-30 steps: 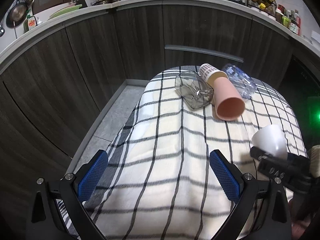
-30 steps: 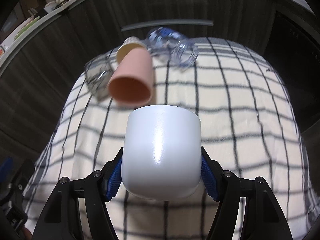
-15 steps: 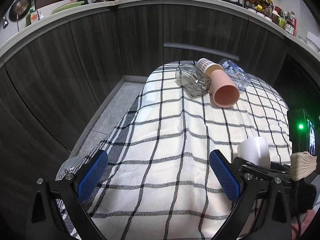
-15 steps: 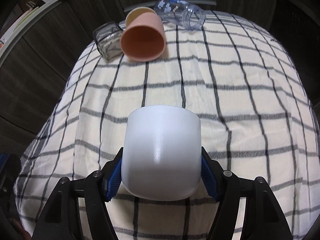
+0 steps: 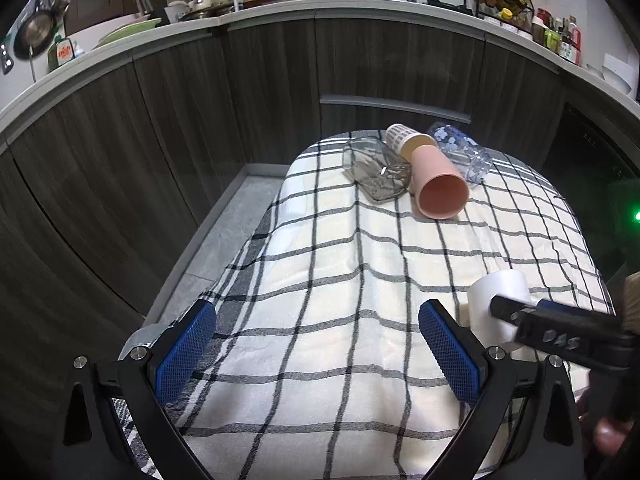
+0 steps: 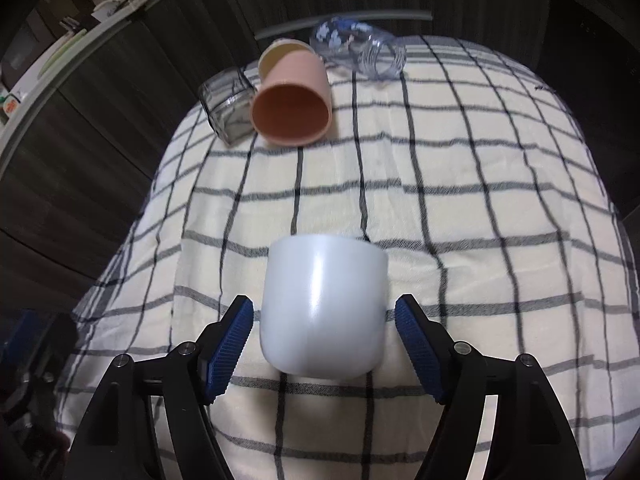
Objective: Flip cup upside down
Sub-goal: 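Close the left gripper on the white cup while the right gripper opens and releases it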
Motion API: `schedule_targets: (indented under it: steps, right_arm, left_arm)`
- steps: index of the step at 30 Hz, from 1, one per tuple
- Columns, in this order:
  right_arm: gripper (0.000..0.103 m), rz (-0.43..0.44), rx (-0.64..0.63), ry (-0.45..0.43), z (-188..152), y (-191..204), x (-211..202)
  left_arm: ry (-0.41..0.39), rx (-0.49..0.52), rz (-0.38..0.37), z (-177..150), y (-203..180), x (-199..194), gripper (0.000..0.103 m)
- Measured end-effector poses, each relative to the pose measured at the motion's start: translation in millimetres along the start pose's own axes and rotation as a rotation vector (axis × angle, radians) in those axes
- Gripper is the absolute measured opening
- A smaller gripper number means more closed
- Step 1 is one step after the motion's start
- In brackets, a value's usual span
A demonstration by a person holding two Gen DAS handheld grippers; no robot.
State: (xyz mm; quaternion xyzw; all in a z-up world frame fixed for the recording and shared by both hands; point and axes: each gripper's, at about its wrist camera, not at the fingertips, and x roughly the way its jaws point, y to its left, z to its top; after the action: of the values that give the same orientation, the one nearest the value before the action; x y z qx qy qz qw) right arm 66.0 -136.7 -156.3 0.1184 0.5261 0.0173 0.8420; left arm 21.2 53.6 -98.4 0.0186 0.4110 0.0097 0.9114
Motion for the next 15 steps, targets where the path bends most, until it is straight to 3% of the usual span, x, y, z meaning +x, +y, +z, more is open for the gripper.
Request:
schedule_targets:
  steps: [8,12,15]
  right_arm:
    - [0.073,-0.026,0.011,-0.162,-2,-29,-62]
    - [0.077,-0.114,0.016,-0.300,-6,-52,-104]
    - [0.081,-0.190,0.013,-0.389,-13,-67,-129]
  left_arm:
    - [0.000,0.081,-0.118,-4,-44,-4,0.103]
    - [-0.042,0.119,-0.190,-8,-76,-8,0.103]
    - [-0.127,0.137,-0.203,-16,-100,-12,0.103]
